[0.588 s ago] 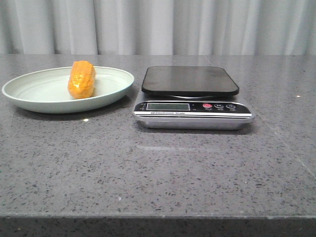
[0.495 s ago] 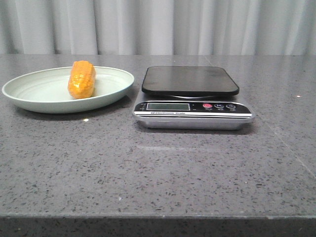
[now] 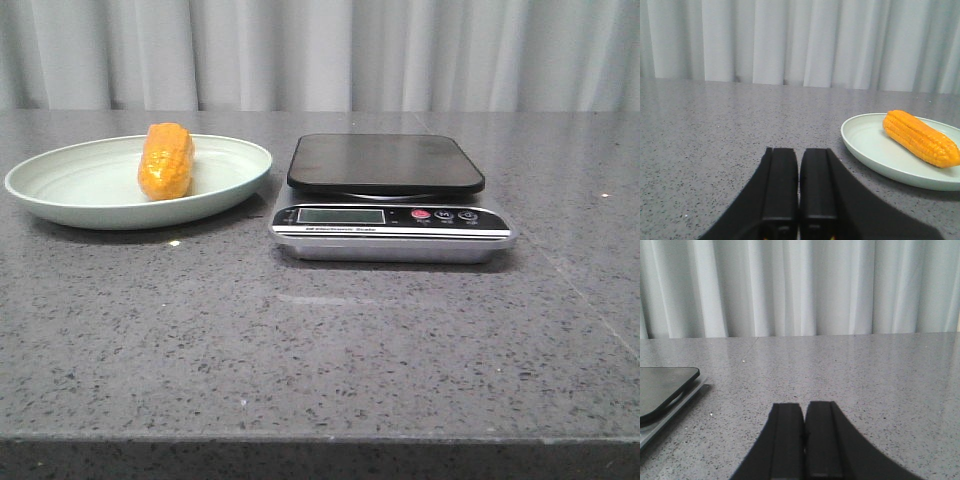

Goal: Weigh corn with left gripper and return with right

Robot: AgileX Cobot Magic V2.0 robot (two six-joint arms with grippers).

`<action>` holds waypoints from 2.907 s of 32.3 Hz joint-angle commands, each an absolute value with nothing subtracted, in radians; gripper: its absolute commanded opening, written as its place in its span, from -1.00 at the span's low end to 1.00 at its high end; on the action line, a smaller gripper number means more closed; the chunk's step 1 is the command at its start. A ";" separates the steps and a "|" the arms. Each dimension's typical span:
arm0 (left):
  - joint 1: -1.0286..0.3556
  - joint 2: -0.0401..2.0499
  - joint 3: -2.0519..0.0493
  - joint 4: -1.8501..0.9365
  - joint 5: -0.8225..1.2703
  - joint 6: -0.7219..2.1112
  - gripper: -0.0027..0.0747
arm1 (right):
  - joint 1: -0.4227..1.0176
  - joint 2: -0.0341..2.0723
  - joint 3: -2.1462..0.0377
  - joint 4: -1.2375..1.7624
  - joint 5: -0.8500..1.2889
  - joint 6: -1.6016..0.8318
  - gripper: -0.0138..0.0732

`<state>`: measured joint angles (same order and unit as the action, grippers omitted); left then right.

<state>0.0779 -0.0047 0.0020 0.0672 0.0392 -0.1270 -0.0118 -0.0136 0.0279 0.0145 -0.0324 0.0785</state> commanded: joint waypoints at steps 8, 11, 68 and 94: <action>0.078 -0.027 0.010 0.072 -0.056 -0.125 -0.60 | -0.011 -0.026 0.020 0.014 -0.106 0.071 -0.37; 0.078 -0.027 0.010 0.072 -0.096 -0.125 -0.60 | -0.011 -0.026 0.020 0.014 -0.106 0.071 -0.37; -0.250 1.159 -1.028 -0.010 0.383 -0.129 0.57 | 0.000 -0.027 0.020 0.014 -0.106 0.071 -0.37; -0.326 1.723 -1.497 0.051 0.851 -0.325 0.57 | 0.000 -0.027 0.020 0.014 -0.106 0.071 -0.37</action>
